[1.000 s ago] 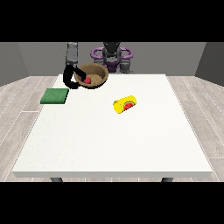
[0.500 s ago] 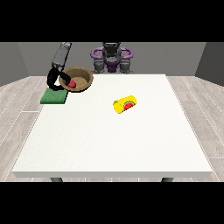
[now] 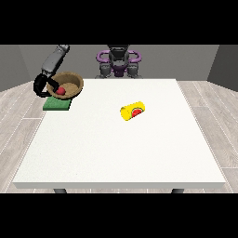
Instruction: Pick the cup and pour the ball into the bowl, then pick the bowl and place it on the pad
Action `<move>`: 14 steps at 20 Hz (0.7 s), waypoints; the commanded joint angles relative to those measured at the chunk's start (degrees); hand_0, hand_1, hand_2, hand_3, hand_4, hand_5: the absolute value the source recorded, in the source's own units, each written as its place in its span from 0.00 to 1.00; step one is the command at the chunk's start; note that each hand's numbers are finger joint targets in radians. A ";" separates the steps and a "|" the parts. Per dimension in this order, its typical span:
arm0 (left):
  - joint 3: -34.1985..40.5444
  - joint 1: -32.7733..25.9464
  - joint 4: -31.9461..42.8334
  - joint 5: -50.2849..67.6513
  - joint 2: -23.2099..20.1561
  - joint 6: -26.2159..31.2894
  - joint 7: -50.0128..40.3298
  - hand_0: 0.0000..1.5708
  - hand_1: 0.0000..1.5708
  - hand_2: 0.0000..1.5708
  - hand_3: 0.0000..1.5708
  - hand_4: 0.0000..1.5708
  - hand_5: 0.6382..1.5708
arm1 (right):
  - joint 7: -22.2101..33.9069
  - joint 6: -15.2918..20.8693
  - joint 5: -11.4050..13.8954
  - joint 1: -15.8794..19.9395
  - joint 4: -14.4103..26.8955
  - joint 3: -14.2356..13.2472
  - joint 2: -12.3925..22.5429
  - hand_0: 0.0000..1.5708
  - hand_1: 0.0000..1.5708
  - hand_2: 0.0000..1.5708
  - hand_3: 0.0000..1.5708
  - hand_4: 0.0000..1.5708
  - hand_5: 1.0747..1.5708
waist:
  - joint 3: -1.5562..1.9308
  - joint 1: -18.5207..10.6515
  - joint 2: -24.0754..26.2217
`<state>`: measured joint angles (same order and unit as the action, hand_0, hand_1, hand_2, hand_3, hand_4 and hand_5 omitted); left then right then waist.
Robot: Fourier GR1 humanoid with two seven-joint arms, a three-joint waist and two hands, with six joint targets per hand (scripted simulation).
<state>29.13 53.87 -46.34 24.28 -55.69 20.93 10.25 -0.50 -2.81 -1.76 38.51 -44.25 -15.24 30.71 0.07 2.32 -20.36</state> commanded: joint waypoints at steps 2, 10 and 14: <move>0.57 -0.79 -0.85 0.40 -1.52 0.93 1.32 0.00 0.00 0.00 0.00 0.09 0.96 | -3.78 -4.24 -2.89 1.45 3.99 -3.99 4.11 1.00 1.00 1.00 0.60 0.82 0.94 | -0.02 -1.01 -3.39; 0.04 2.78 -11.33 4.06 -1.55 -3.94 -7.38 0.00 0.00 0.00 0.00 0.00 0.96 | -12.88 -5.74 -0.13 2.90 14.17 -5.16 9.25 1.00 1.00 1.00 0.13 0.82 0.97 | 0.09 -2.86 -6.63; -1.19 0.82 -15.24 4.12 1.07 -5.55 -7.32 0.00 0.00 0.00 0.00 0.00 0.96 | -13.48 -5.41 0.95 3.22 16.38 -4.97 10.55 1.00 1.00 1.00 0.43 0.79 0.99 | 0.05 -3.11 -5.38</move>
<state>28.81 55.32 -57.78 28.15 -55.95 17.67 4.45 -12.46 -7.84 -2.09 41.33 -30.40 -20.48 39.50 0.13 -0.64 -26.16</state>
